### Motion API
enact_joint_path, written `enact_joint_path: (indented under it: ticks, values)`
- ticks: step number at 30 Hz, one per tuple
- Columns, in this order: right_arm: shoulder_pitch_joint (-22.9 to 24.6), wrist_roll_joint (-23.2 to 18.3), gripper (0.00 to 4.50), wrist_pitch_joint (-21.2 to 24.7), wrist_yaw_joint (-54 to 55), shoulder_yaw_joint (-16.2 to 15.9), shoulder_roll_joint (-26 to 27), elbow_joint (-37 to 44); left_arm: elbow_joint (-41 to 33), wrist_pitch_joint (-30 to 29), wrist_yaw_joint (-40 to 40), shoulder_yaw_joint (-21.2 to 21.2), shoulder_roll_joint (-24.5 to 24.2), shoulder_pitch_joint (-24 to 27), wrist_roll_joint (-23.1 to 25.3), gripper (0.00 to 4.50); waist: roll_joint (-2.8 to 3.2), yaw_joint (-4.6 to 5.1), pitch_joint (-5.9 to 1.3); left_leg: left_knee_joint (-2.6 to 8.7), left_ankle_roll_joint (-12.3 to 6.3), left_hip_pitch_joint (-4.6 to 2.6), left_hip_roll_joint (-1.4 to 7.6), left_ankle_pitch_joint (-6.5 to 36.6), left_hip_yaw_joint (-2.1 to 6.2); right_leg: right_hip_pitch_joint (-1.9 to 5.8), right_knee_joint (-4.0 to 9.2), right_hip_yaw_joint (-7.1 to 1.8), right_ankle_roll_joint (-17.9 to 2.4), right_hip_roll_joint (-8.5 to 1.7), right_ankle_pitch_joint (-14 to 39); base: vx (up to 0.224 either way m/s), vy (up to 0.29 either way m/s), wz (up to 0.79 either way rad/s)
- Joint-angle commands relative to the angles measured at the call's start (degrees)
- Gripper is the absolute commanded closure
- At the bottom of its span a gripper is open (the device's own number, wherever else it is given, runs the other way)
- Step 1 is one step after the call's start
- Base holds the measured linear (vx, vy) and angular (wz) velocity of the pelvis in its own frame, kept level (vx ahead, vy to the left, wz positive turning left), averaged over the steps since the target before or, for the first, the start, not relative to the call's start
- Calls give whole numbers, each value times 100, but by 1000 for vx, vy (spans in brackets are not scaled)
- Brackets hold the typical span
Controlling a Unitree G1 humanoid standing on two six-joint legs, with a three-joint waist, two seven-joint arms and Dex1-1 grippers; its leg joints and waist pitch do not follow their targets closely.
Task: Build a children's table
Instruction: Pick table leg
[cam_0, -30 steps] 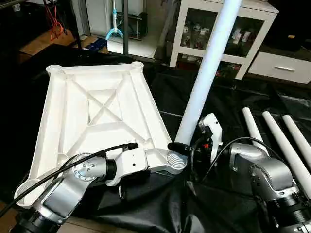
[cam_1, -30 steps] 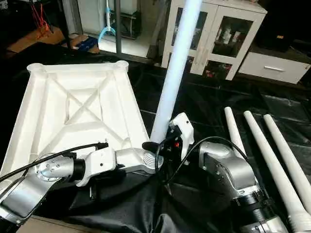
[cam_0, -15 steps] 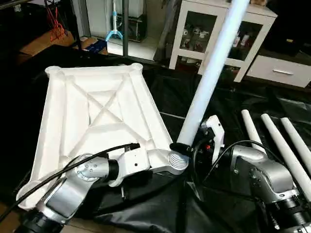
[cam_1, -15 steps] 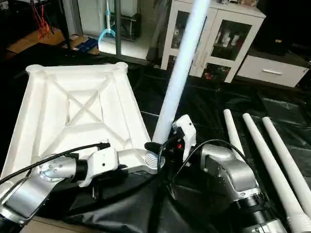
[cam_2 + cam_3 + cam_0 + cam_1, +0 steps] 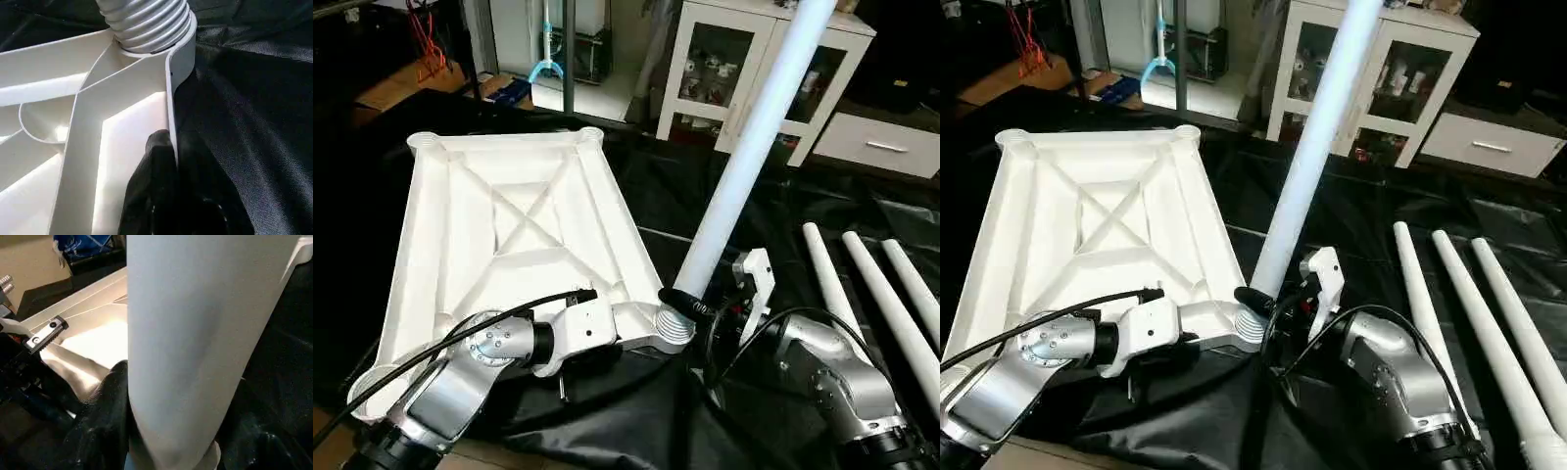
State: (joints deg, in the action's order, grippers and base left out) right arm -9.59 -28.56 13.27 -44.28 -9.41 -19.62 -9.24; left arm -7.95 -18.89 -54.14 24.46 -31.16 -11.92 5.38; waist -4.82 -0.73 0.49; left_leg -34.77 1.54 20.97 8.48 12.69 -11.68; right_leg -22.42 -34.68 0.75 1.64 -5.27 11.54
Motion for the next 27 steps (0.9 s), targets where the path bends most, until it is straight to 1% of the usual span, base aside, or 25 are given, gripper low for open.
enact_joint_path:
  ticks: [1,3,5,6,7,8,9,10,11,13,14,15,18,19,20,22,24,27]
  values:
    - [294,782,264,-177,487,164,-331,-624,81,48,-138,148,-20,188,-94,446,26,37,-96,561,92,-69,479,1823,245,25,471,-193,-940,-263,1645,0,0,0]
    - [327,896,264,-272,421,46,-387,-624,75,48,-140,150,-23,191,-94,446,32,52,-90,574,132,-73,482,1901,253,20,475,-189,-924,-256,1692,0,0,0]
    - [368,1059,264,-499,283,-45,-410,-681,95,63,-142,156,-20,184,-87,446,41,69,-86,585,155,-86,483,2002,259,22,488,-185,-920,-259,1728,0,0,0]
    - [368,1059,264,-499,283,-45,-410,-681,95,63,-142,156,-20,184,-87,446,45,75,-81,590,162,-85,484,2040,263,20,492,-186,-916,-260,1765,0,0,0]
    - [384,1049,264,-555,260,-30,-394,-691,97,67,-142,156,-19,182,-85,446,41,94,-71,596,178,-75,482,2135,270,20,508,-188,-889,-264,1882,0,0,0]
    - [405,980,264,-575,229,14,-363,-699,95,67,-141,155,-18,183,-84,446,47,110,-50,611,216,-85,480,2335,284,8,543,-190,-842,-271,2141,0,0,0]
    - [410,958,264,-584,218,28,-356,-706,97,68,-139,157,-16,181,-83,446,40,118,-52,612,241,-105,478,2495,301,3,560,-190,-788,-276,2355,0,0,0]
    - [428,873,264,-605,175,79,-330,-718,101,67,-134,160,-11,175,-81,446,27,119,-54,613,245,-107,480,2523,304,-1,567,-190,-767,-278,2407,0,0,0]
    - [446,807,264,-618,148,123,-306,-719,102,68,-132,162,-9,173,-80,446,40,115,-64,616,255,-105,483,2494,312,1,564,-194,-756,-283,2353,0,0,0]
    - [461,754,264,-664,127,158,-284,-739,106,68,-126,167,-5,168,-79,446,38,114,-68,617,240,-104,485,2427,307,0,554,-194,-773,-272,2197,0,0,0]
    - [484,647,264,-690,122,237,-239,-791,108,67,-120,168,0,167,-81,446,34,109,-73,611,200,-106,484,2330,288,4,540,-198,-828,-266,1974,0,0,0]
    - [487,513,264,-617,160,351,-197,-890,106,63,-118,168,0,168,-81,446,29,104,-69,616,177,-99,485,2291,288,13,534,-198,-859,-268,1920,0,0,0]
    - [485,492,264,-607,167,383,-197,-971,104,61,-116,167,1,171,-83,446,29,107,-65,621,169,-88,486,2307,290,17,538,-196,-880,-271,1956,0,0,0]
    - [490,524,264,-663,143,372,-211,-1018,108,61,-115,168,3,168,-82,446,15,114,-61,621,172,-83,484,2348,293,14,547,-194,-865,-275,2067,0,0,0]
    - [520,546,264,-731,84,361,-231,-1079,116,63,-109,167,6,166,-80,446,23,114,-58,622,189,-90,485,2413,299,5,558,-195,-836,-282,2207,0,0,0]
    - [557,523,264,-748,6,355,-237,-1140,118,67,-104,165,7,168,-78,446,23,112,-56,623,217,-99,489,2472,307,-6,570,-198,-793,-285,2315,0,0,0]
    - [575,605,264,-879,-47,298,-261,-1261,119,67,-98,167,14,162,-73,446,24,112,-65,624,217,-96,490,2437,307,-5,562,-197,-796,-282,2219,0,0,0]
    - [588,937,264,-1099,2,72,-310,-1332,121,70,-98,167,13,161,-75,446,29,109,-62,629,209,-95,492,2379,293,-7,552,-195,-846,-268,2006,0,0,0]
